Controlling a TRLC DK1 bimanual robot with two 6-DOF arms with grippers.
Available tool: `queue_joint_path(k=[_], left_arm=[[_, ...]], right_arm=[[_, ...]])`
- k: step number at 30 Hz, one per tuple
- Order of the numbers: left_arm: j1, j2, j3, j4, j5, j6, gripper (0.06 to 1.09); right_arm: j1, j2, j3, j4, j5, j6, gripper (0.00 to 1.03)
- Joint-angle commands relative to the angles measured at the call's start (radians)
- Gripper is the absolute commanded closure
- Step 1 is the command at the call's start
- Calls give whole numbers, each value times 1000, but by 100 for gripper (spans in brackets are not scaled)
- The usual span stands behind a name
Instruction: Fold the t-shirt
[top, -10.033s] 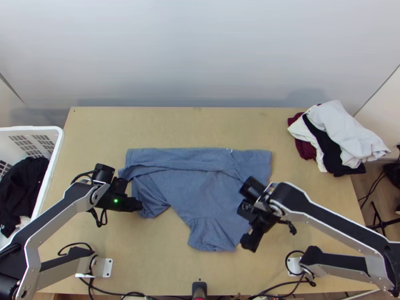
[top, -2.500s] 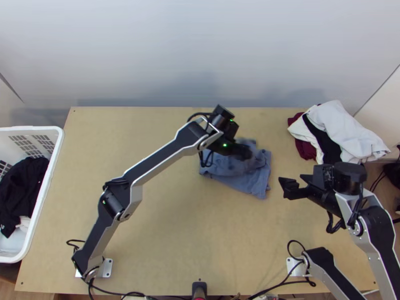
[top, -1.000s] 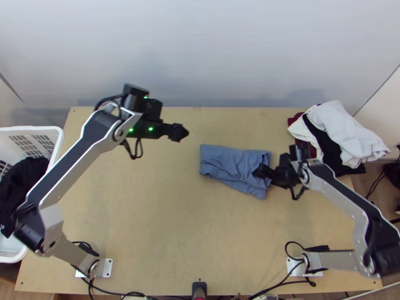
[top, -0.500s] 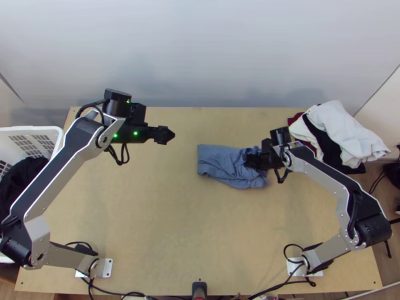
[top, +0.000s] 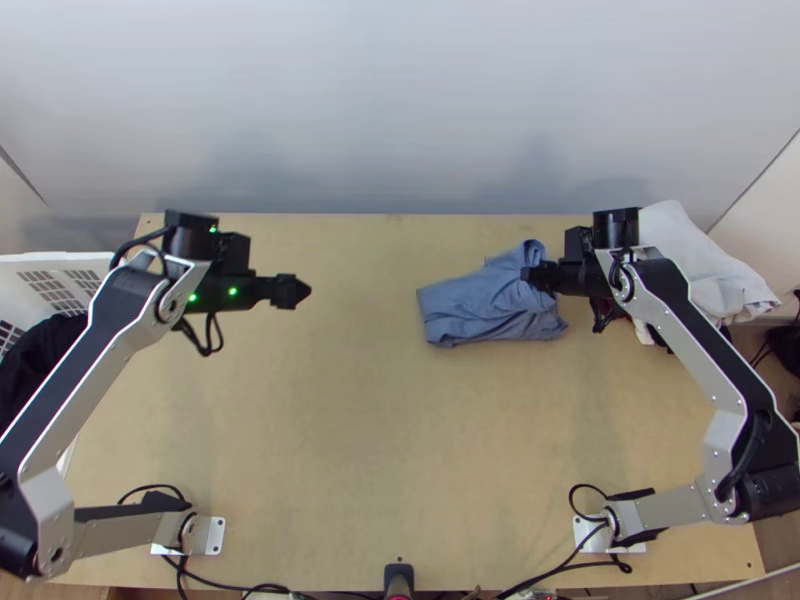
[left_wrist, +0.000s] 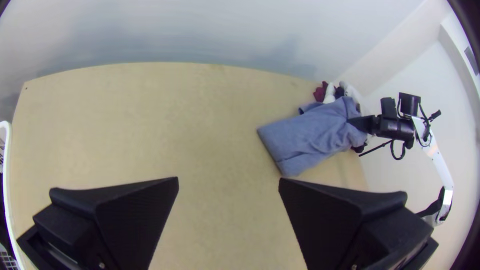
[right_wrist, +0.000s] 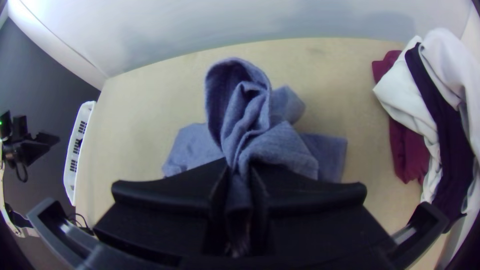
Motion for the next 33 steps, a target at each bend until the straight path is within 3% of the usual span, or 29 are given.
queue_joint_path(k=[1, 9, 16, 17, 19, 22, 24, 26, 33], left_arm=[[44, -88, -113, 7, 0, 34, 11], [49, -98, -126, 6, 3, 56, 11], [47, -97, -136, 6, 3, 56, 11], [49, -98, -138, 6, 3, 57, 11], [49, -103, -139, 6, 2, 57, 11], [52, -111, -139, 4, 2, 59, 11], [54, -121, -139, 4, 2, 60, 11], [54, -131, -141, 1, 2, 62, 11], [63, -178, -175, 0, 3, 68, 11]], right_arm=[[2, -58, -65, -25, 5, -32, 100], [-7, -49, -188, -4, 7, -55, 100], [-109, -8, -300, 107, 14, -116, 99], [-119, -2, -308, 107, 14, -130, 95], [-152, 17, -325, 119, 16, -147, 73], [-208, 51, -328, 124, 16, -166, 55], [-236, 51, -334, 124, 19, -185, 32], [-261, 46, -328, 121, 27, -198, 2], [-284, -127, -381, 56, 25, -193, 3]])
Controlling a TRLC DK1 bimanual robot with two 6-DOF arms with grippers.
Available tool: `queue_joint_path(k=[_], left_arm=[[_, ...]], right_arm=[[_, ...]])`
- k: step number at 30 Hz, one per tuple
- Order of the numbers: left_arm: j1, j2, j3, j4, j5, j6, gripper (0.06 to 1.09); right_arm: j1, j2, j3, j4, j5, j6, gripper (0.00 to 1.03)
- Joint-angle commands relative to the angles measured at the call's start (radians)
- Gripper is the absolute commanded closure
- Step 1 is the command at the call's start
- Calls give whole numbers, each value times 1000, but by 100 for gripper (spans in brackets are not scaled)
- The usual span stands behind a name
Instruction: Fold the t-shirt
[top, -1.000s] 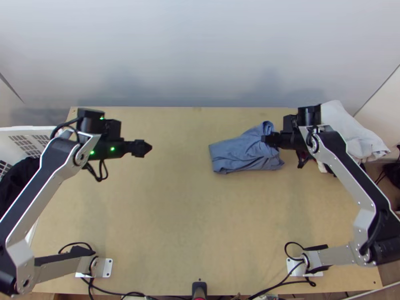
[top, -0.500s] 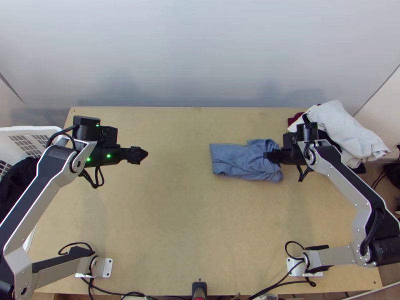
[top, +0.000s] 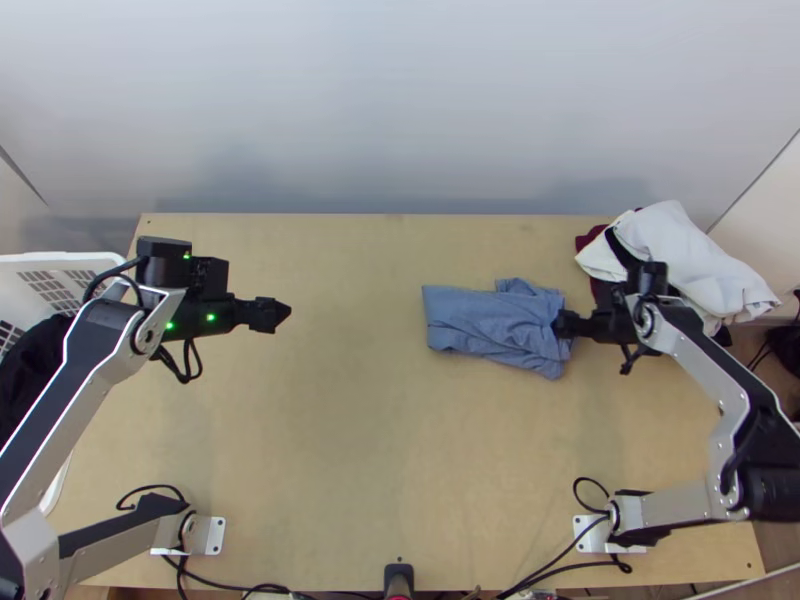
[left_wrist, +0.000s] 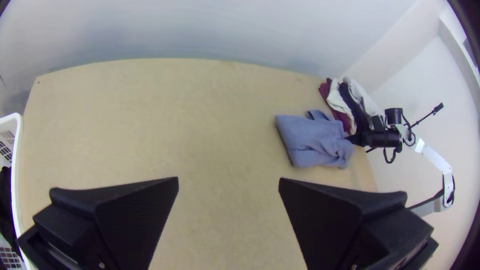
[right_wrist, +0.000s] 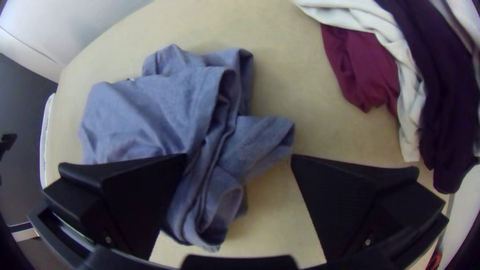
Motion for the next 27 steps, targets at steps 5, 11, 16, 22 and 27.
queue_joint_path(k=[5, 11, 16, 22, 27], left_arm=[[11, -68, -54, -3, 1, 0, 11], [16, -93, -68, -1, 1, -5, 11], [19, -119, -74, -3, 1, -14, 11], [46, -174, -96, -9, 0, -12, 11], [92, -200, -99, -18, 0, 6, 11]], right_arm=[[-39, -212, -72, -130, -15, 13, 3], [42, -241, -135, -193, -29, 33, 3], [53, -192, -169, -122, -95, 150, 3], [79, -34, -149, -1, -101, 240, 3], [119, 99, -68, 54, -100, 302, 3]])
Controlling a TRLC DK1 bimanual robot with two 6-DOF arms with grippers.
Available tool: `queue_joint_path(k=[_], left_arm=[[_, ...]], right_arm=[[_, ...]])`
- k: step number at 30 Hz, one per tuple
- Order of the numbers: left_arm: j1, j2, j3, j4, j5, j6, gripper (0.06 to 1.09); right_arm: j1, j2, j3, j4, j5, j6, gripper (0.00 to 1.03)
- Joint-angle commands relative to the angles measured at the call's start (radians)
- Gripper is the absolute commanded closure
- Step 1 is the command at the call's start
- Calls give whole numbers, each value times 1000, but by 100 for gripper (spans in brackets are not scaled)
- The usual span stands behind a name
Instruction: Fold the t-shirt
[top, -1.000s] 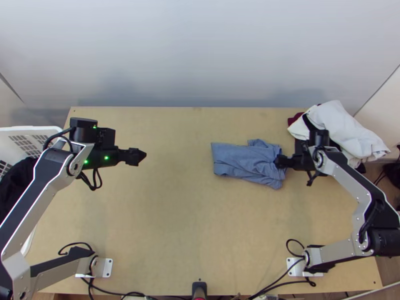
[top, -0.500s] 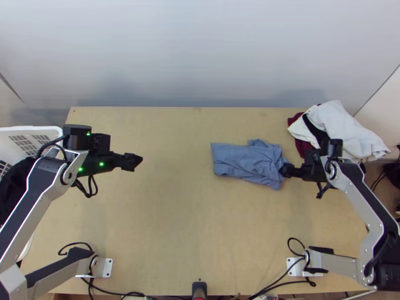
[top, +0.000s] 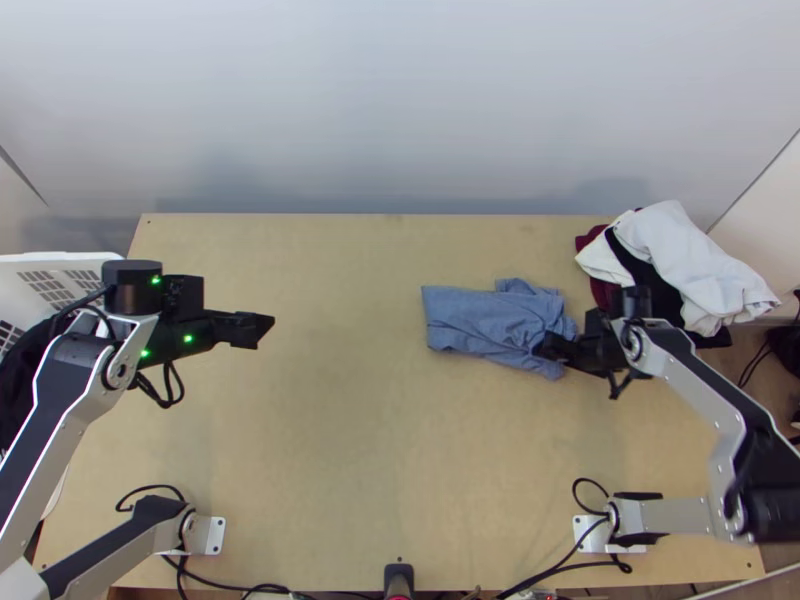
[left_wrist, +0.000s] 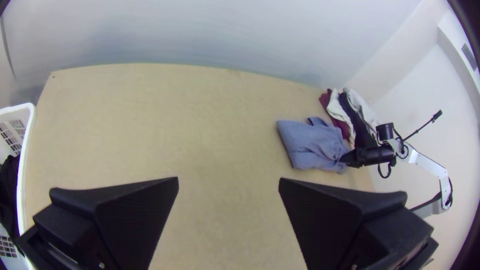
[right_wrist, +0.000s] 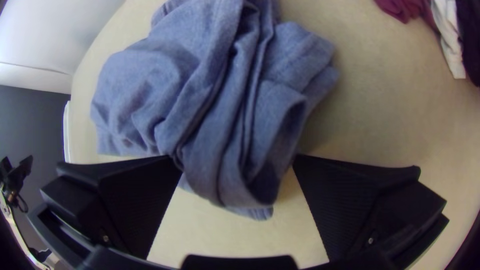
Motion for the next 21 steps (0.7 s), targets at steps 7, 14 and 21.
queue_joint_path(k=[7, 14, 21], left_arm=[[78, -49, -15, -14, -1, 44, 11], [81, -49, -10, -10, 0, 41, 11], [101, -66, -56, -12, 0, 42, 11]], right_arm=[[86, 232, 218, 86, 8, 138, 23], [120, 74, 347, 76, 37, 125, 100], [22, -112, 608, 55, 51, 119, 100]])
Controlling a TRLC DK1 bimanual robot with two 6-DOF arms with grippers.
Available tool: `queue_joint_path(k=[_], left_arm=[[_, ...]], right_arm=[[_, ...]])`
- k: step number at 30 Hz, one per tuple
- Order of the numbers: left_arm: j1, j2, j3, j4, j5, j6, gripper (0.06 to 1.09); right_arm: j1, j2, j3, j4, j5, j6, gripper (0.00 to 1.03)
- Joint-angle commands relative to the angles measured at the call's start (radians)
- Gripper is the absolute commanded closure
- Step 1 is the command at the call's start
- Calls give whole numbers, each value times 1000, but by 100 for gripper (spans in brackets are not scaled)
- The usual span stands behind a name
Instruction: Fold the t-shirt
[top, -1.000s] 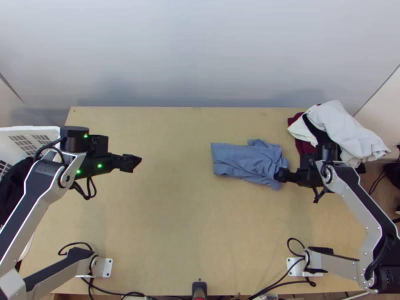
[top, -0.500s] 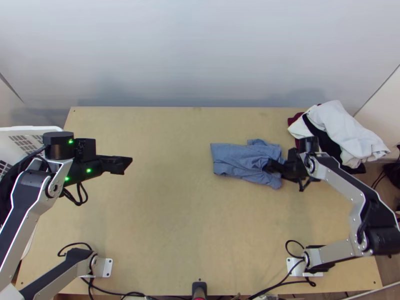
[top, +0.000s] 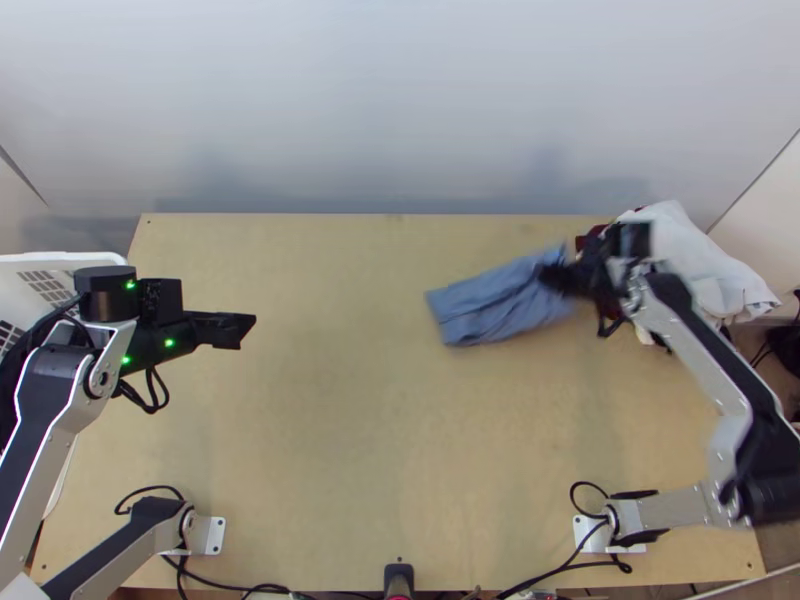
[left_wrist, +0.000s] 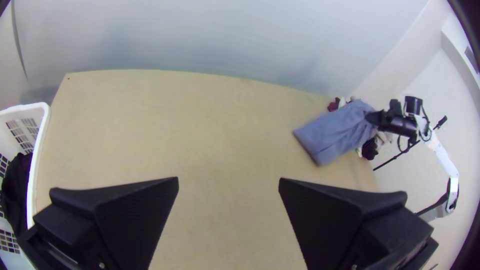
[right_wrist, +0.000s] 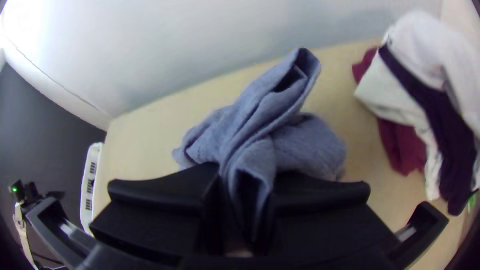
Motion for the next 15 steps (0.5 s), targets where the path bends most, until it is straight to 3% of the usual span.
queue_joint_path(k=[1, 4, 9, 15], left_arm=[[25, -20, -49, 1, 1, 6, 11], [33, -34, -97, 10, 1, 9, 11], [38, -53, -134, 22, 1, 9, 11], [39, -76, -178, 42, 2, -1, 11]], right_arm=[[-88, -142, 239, 7, 13, -13, 100], [-172, -108, 316, 52, 16, -40, 100], [-305, 63, 537, 55, 28, 12, 100], [-404, 255, 761, 99, 168, 87, 100]])
